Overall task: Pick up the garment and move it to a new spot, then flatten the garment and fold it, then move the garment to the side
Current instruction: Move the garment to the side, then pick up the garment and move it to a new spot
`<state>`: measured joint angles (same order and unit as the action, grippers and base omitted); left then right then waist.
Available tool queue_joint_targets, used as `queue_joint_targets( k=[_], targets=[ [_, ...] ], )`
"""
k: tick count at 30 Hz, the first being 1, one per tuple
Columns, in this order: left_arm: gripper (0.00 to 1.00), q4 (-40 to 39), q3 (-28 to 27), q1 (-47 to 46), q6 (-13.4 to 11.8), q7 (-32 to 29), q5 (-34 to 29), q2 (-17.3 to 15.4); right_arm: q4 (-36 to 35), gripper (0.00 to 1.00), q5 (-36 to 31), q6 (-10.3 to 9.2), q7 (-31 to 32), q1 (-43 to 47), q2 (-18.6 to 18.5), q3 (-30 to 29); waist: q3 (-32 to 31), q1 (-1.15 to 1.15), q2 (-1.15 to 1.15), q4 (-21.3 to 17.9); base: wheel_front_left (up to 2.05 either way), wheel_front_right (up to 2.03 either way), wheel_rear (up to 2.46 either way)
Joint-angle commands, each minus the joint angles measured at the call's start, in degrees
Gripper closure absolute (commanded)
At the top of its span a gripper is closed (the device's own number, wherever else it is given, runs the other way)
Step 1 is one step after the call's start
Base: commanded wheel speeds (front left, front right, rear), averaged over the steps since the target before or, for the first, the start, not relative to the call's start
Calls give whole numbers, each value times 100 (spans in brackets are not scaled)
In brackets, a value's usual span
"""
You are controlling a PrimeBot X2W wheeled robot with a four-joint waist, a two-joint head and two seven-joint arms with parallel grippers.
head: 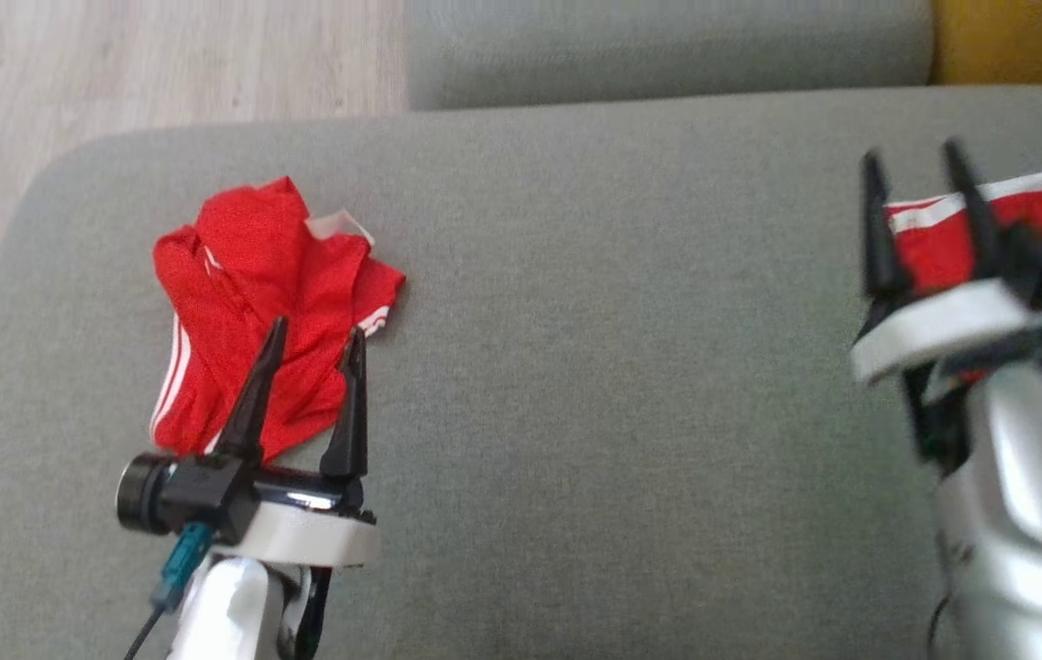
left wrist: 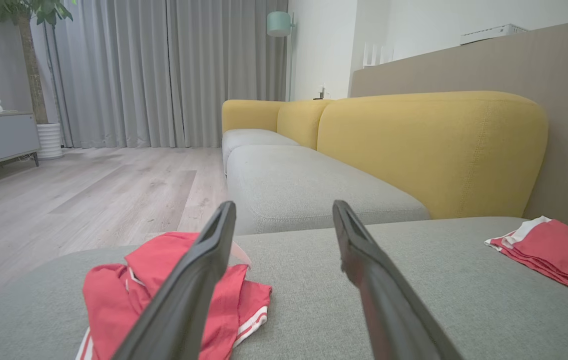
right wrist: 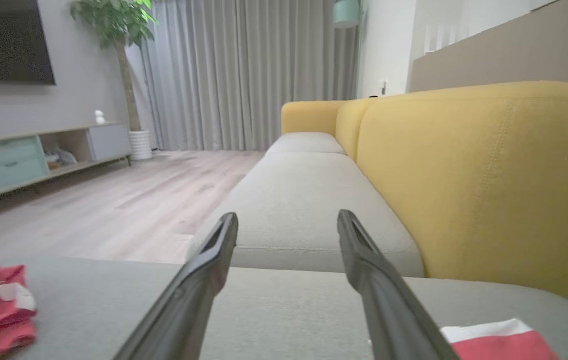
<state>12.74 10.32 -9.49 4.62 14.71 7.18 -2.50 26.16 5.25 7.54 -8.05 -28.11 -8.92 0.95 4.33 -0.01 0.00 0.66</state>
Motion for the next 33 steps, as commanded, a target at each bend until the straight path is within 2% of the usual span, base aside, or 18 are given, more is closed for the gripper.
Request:
queue_joint_targets(
  k=[1, 4, 7, 10, 24, 33],
  targets=[
    [0, -168, -261, -43, 1, 29, -41, -38, -321, 0, 76, -5, -185, 205, 233, 109, -204, 1, 0, -36, 0, 0, 0],
    [0, -187, -310, 141, -4, 29, -55, -38, -543, 0, 213, -5, -449, 948, 532, 181, -346, 1, 0, -27, 0, 0, 0],
    [0, -198, -330, 281, -34, 29, -27, -38, -610, 0, 267, -5, -579, 1468, 593, 161, -388, 1, 0, -11, 0, 0, 0],
    [0, -210, -312, 384, -69, 29, 2, -38, -654, 0, 605, -5, -656, 1853, 600, 248, -387, 1, 0, 29, 0, 0, 0],
    [0, -233, -244, 304, -148, 29, 99, -38, -902, 0, 751, -5, -694, 1950, 603, 242, -297, 1, 0, 181, 0, 0, 0],
    [0, -220, -213, 353, -205, 29, 134, -38, -994, 0, 898, -5, -694, 2144, 603, 505, -384, 1, 0, 748, 0, 0, 0]
  ],
)
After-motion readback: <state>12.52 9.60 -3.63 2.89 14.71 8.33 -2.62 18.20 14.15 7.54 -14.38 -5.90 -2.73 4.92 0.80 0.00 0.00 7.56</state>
